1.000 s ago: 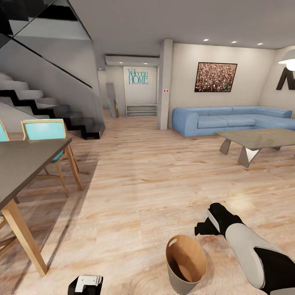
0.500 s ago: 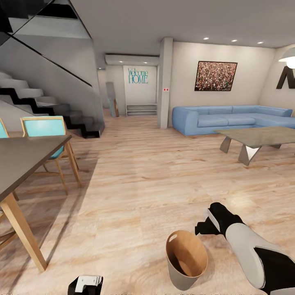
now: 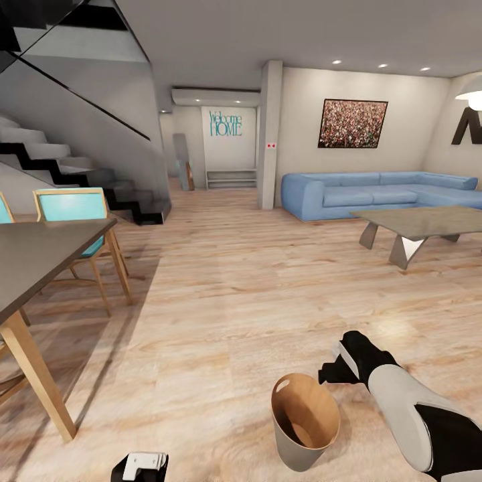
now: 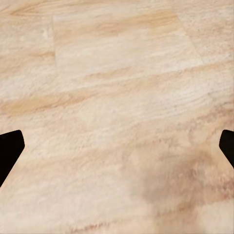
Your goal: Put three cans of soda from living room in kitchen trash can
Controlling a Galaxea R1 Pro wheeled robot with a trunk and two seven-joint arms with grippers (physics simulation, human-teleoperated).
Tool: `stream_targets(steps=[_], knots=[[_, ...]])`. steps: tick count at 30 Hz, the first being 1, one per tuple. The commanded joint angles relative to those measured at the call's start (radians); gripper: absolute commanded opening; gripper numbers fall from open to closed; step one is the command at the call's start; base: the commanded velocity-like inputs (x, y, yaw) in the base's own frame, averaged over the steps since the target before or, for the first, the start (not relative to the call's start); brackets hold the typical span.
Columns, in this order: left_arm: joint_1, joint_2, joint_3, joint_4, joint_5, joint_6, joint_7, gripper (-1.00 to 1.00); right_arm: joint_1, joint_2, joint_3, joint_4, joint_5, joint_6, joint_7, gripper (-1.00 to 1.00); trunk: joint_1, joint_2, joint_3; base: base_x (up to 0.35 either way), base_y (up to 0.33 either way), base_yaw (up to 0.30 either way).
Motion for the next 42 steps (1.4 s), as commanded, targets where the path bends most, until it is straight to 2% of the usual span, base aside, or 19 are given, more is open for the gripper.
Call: stream_targets(steps=[1, 8, 23, 25, 42], knots=[[0.000, 0.000, 0.000, 0.001, 0.000, 0.000, 0.000, 1.00, 0.000, 0.000, 0.000, 0.000, 0.000, 0.000, -0.004, 1.00, 0.000, 0.000, 0.000, 0.000, 0.000, 0.000], [0.000, 0.000, 0.000, 0.004, 0.001, 0.000, 0.000, 1.00, 0.000, 0.001, 0.000, 0.001, -0.001, -0.001, -0.035, 1.00, 0.000, 0.000, 0.000, 0.002, 0.000, 0.000], [0.000, 0.001, -0.001, 0.004, 0.003, 0.000, -0.002, 1.00, 0.000, 0.001, 0.000, 0.003, -0.002, -0.002, -0.042, 1.00, 0.000, 0.000, 0.000, 0.096, 0.014, 0.000], [0.000, 0.001, -0.001, 0.004, 0.003, 0.000, -0.002, 1.00, 0.000, 0.001, 0.000, 0.005, -0.002, -0.003, -0.042, 1.00, 0.008, -0.014, -0.006, 0.005, 0.001, 0.000], [0.000, 0.000, 0.000, 0.006, 0.002, 0.000, -0.002, 1.00, 0.000, 0.002, 0.001, 0.008, -0.002, -0.006, -0.043, 1.00, 0.015, -0.018, -0.072, 0.001, 0.000, 0.000]])
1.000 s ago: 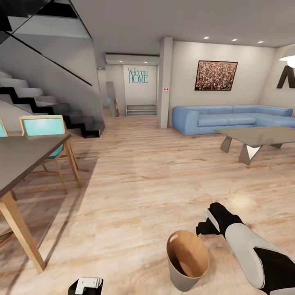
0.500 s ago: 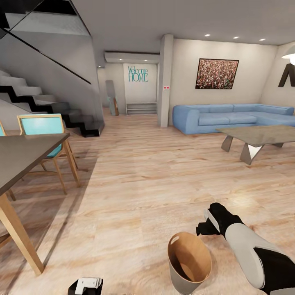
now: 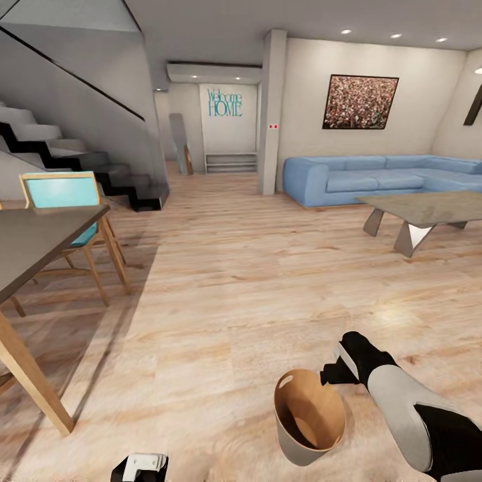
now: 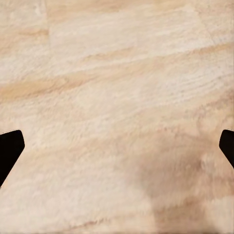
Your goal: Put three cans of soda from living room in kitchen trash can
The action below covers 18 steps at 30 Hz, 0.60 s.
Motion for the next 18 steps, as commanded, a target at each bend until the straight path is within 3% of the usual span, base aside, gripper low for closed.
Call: stream_targets(steps=[1, 5, 9, 18], knots=[[0.000, 0.000, 0.000, 0.000, 0.000, 0.000, 0.000, 1.00, 0.000, 0.000, 0.000, 0.000, 0.000, 0.000, 0.000, 1.00, 0.000, 0.000, -0.004, 0.000, 0.000, 0.000], [0.000, 0.000, 0.000, 0.000, 0.000, 0.000, 0.000, 1.00, 0.000, 0.000, 0.001, 0.000, 0.000, 0.000, 0.000, 1.00, 0.002, -0.001, -0.019, 0.000, 0.000, 0.000], [0.000, 0.000, 0.000, 0.000, 0.000, 0.000, 0.000, 1.00, 0.000, 0.001, 0.001, 0.000, 0.000, -0.001, 0.000, 1.00, 0.002, -0.001, -0.019, 0.000, 0.000, 0.000], [0.000, 0.000, 0.000, 0.000, 0.000, 0.000, 0.000, 1.00, 0.000, 0.000, 0.001, 0.000, 0.001, -0.002, 0.000, 1.00, 0.006, -0.003, -0.054, 0.000, 0.000, 0.000]])
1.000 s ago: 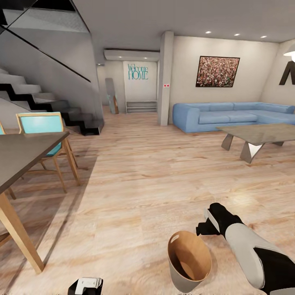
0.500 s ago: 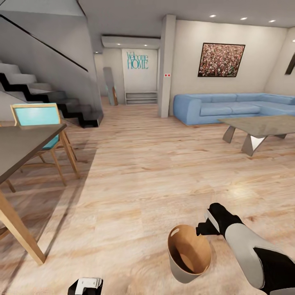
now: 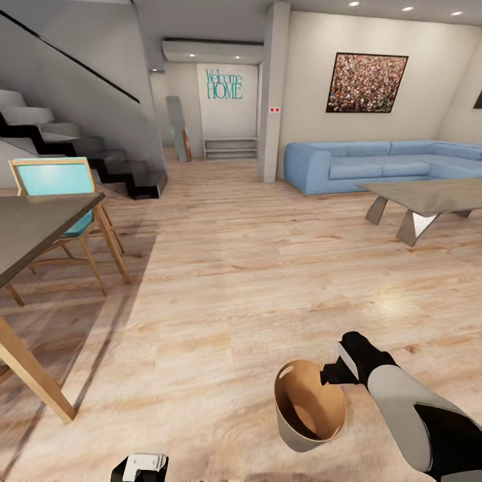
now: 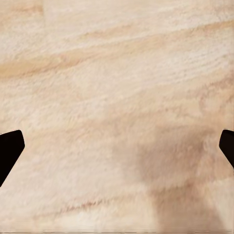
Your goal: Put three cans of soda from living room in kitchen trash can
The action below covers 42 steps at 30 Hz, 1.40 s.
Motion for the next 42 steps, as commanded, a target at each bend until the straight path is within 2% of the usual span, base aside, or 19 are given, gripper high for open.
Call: stream_targets(steps=[1, 12, 20, 30, 42], knots=[[0.000, 0.000, 0.000, 0.000, 0.000, 0.000, 0.000, 1.00, 0.000, 0.000, 0.000, 0.000, 0.000, 0.000, 0.000, 1.00, 0.000, 0.000, -0.004, 0.000, 0.000, 0.000], [0.000, 0.000, -0.001, 0.000, 0.000, 0.000, 0.000, 1.00, 0.000, 0.000, 0.000, 0.001, 0.001, -0.002, 0.000, 1.00, 0.005, -0.003, -0.047, 0.000, 0.000, 0.000], [0.000, 0.000, -0.001, 0.000, 0.000, 0.000, 0.000, 1.00, 0.000, -0.001, 0.000, 0.001, 0.001, -0.002, 0.000, 1.00, 0.005, -0.003, -0.047, 0.000, 0.000, 0.000], [0.000, 0.000, -0.001, 0.000, -0.001, 0.000, 0.000, 1.00, 0.000, -0.001, 0.000, 0.002, 0.001, -0.002, 0.000, 1.00, 0.010, -0.005, -0.085, 0.000, 0.000, 0.000], [0.000, 0.000, -0.001, 0.000, 0.000, 0.000, 0.000, 1.00, 0.001, -0.008, -0.001, 0.000, 0.001, -0.003, 0.000, 1.00, 0.010, -0.005, -0.085, 0.000, 0.000, 0.000]])
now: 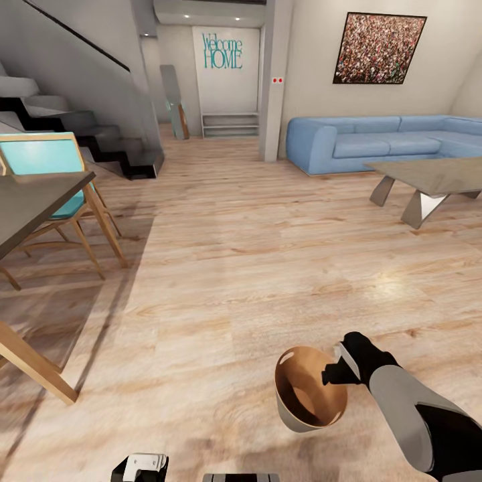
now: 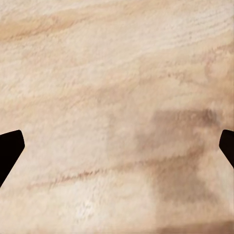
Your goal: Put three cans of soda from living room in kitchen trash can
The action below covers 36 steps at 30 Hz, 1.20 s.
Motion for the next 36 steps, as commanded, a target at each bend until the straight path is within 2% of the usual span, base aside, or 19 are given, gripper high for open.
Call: stream_targets(steps=[1, 17, 23, 36], knots=[[0.000, 0.000, 0.000, 0.000, 0.000, 0.000, 0.000, 1.00, 0.000, -0.001, 0.000, 0.000, 0.000, 0.000, 0.000, 1.00, 0.000, 0.000, 0.000, 0.000, 0.000, 0.000], [0.000, 0.000, 0.000, 0.000, 0.002, 0.000, 0.000, 1.00, 0.001, -0.005, 0.000, 0.000, 0.000, 0.000, 0.000, 1.00, 0.000, 0.000, 0.000, 0.000, 0.000, 0.000], [0.000, 0.000, 0.000, 0.000, 0.001, 0.000, 0.000, 1.00, 0.001, -0.006, 0.000, 0.000, 0.000, 0.000, 0.000, 1.00, 0.003, -0.001, -0.023, 0.000, 0.000, 0.000], [0.000, 0.000, 0.000, 0.000, 0.000, 0.000, 0.000, 1.00, 0.001, -0.006, 0.001, 0.000, 0.000, 0.000, 0.000, 1.00, 0.003, -0.001, -0.023, 0.000, 0.000, 0.000]])
